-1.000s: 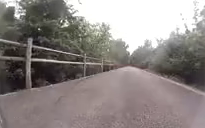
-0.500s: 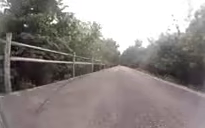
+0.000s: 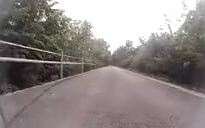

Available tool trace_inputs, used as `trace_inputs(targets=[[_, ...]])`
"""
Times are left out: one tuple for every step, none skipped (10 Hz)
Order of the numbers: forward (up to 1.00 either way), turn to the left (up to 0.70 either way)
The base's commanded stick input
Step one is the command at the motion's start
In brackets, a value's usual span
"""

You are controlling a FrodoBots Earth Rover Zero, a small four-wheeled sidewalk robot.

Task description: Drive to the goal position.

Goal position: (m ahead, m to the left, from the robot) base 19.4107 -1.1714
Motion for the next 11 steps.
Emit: trace_inputs(targets=[[0.70,0.00],[0.70,0.00],[0.70,0.00],[0.70,0.00],[0.70,0.00],[0.70,0.00],[0.70,0.00],[0.70,0.00],[0.70,0.00],[0.70,0.00],[0.70,0.00]])
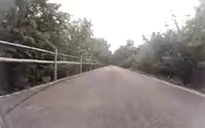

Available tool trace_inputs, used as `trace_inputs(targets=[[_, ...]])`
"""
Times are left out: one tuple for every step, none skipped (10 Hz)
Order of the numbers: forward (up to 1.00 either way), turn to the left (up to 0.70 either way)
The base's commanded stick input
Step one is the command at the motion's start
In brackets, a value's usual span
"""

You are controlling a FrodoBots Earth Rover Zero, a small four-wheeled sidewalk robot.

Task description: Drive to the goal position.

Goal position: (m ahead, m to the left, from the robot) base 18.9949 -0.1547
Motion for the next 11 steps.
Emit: trace_inputs(targets=[[0.70,0.00],[0.70,0.00],[0.70,0.00],[0.70,0.00],[0.70,0.00],[0.70,0.00],[0.70,0.00],[0.70,0.00],[0.70,0.00],[0.70,0.00],[0.70,0.00]])
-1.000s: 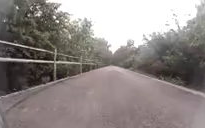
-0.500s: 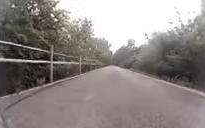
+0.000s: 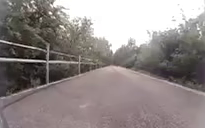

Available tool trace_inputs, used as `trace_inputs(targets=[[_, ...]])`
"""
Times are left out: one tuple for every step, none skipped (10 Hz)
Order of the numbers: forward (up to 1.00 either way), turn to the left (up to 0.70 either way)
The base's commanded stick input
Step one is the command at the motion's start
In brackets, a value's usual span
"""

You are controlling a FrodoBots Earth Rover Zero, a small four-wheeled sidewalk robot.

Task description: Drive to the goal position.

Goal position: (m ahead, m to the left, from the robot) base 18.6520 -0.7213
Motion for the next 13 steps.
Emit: trace_inputs(targets=[[0.70,0.00],[0.70,0.00],[0.70,0.00],[0.70,0.00],[0.70,0.00],[0.70,0.00],[0.70,0.00],[0.70,0.00],[0.70,0.00],[0.70,0.00],[0.70,0.00],[0.70,0.00],[0.70,0.00]])
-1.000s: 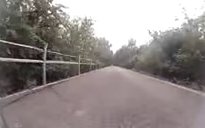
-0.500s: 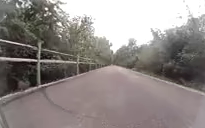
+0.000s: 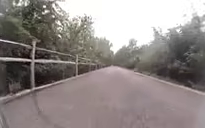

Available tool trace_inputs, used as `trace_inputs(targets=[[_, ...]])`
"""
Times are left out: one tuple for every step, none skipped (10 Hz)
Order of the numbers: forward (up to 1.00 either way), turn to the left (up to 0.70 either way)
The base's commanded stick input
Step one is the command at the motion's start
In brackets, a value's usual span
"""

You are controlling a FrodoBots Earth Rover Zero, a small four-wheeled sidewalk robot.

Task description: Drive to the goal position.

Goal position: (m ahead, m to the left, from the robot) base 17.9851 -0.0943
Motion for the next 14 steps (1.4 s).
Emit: trace_inputs(targets=[[0.70,0.00],[0.70,-0.06],[0.70,-0.12],[0.70,-0.18],[0.70,-0.24],[0.70,-0.30],[0.70,-0.34],[0.70,-0.28],[0.70,-0.21],[0.70,-0.14],[0.70,-0.07],[0.70,0.00],[0.70,0.00],[0.70,0.00]])
